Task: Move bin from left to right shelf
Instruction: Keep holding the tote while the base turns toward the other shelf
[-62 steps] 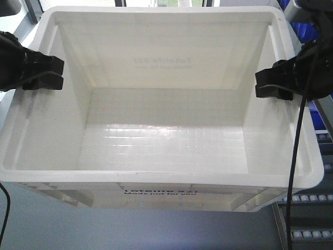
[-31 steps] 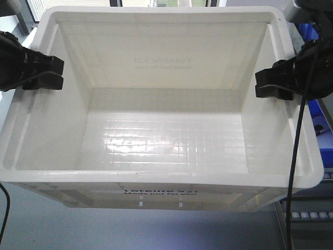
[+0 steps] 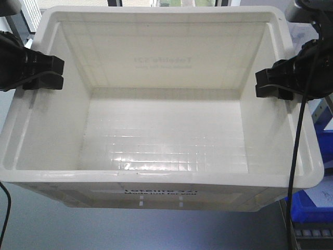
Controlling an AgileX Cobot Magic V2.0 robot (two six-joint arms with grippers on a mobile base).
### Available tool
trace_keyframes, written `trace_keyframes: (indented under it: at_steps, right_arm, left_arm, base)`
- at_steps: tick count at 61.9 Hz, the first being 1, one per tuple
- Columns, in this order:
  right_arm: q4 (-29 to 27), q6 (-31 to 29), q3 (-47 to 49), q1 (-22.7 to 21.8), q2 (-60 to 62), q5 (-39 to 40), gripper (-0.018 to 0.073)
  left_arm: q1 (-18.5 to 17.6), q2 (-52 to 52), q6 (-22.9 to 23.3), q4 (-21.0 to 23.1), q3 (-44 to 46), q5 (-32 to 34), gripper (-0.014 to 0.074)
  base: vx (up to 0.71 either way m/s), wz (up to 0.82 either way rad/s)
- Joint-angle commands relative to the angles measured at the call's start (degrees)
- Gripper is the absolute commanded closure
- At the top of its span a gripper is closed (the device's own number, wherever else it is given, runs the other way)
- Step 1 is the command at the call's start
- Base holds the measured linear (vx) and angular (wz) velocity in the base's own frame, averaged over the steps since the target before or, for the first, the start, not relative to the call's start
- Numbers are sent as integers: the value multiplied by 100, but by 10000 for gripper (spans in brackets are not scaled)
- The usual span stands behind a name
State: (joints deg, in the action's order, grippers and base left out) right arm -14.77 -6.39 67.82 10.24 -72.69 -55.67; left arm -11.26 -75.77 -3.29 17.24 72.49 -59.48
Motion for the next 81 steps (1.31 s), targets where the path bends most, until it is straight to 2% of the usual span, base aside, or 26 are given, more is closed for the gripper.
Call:
trace_keyframes:
  at_steps: [1, 34, 81]
  right_arm:
    - [107, -84, 196, -36, 180, 521, 564]
    - [107, -84, 196, -36, 180, 521, 564]
    - [112, -84, 196, -36, 180, 521, 564]
  left_arm:
    - [-36, 306, -298, 324, 229, 384, 601]
    - [-36, 306, -298, 319, 229, 384, 601]
    - [-36, 306, -298, 319, 229, 384, 601]
  base:
    - [46, 8]
    - [40, 32]
    - [22, 62]
